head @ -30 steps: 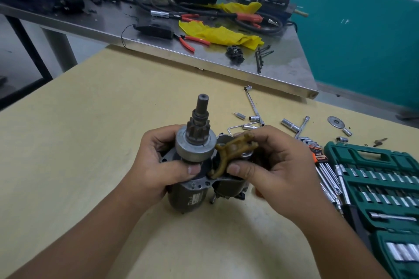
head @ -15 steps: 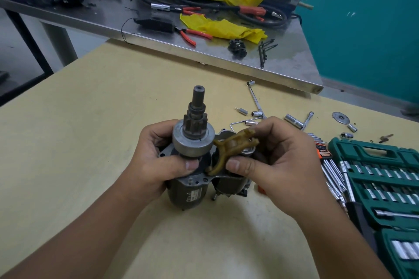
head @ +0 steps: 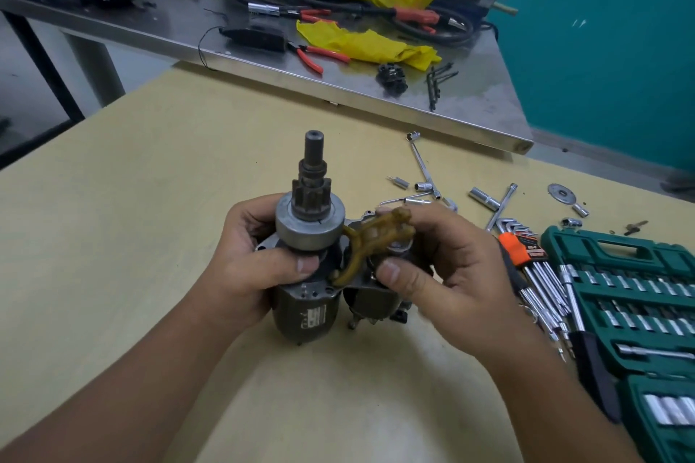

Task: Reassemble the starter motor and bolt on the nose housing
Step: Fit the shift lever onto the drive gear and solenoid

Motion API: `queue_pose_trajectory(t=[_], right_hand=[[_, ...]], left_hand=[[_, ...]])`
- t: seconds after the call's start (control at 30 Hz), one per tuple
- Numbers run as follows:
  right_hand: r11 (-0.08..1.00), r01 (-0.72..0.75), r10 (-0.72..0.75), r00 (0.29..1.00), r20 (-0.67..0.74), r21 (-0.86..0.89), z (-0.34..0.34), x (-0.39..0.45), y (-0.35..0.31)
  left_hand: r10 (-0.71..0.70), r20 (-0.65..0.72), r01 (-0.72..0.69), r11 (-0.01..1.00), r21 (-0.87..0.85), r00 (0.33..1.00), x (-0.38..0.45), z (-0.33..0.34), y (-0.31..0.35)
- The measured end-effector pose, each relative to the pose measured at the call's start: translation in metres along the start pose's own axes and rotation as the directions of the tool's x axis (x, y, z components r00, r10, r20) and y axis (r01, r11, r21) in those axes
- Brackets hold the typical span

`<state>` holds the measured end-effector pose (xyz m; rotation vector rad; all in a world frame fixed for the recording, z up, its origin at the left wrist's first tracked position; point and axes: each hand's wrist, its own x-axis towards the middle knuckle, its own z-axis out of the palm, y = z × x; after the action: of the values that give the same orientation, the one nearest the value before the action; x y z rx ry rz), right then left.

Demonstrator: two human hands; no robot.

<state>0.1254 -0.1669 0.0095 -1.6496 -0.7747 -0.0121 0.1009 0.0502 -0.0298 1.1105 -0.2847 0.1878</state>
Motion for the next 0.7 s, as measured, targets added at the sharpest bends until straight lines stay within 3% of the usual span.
queue_pose_trajectory(t=[0.13, 0.37, 0.7], right_hand=[[0.994, 0.018, -0.009, 0.996, 0.084, -0.105, 0.009, -0.008, 0.010], [0.947, 0.263, -0.280, 0.957, -0.072, -0.184, 0.026, -0.007, 0.032], [0.960, 0.196, -0.249, 0.924, -0.289, -0.200, 0.040, -0.013, 0.027]], left_hand=[[0.020, 0.049, -0.018, 0.999, -0.031, 0.999, 0.001, 0.001, 0.001], [-0.024, 0.001, 0.024, 0.999, -0.041, 1.000, 0.004, -0.007, 0.000], [-0.002, 0.001, 0.002, 0.995, -0.097, 1.000, 0.003, -0.002, 0.002]])
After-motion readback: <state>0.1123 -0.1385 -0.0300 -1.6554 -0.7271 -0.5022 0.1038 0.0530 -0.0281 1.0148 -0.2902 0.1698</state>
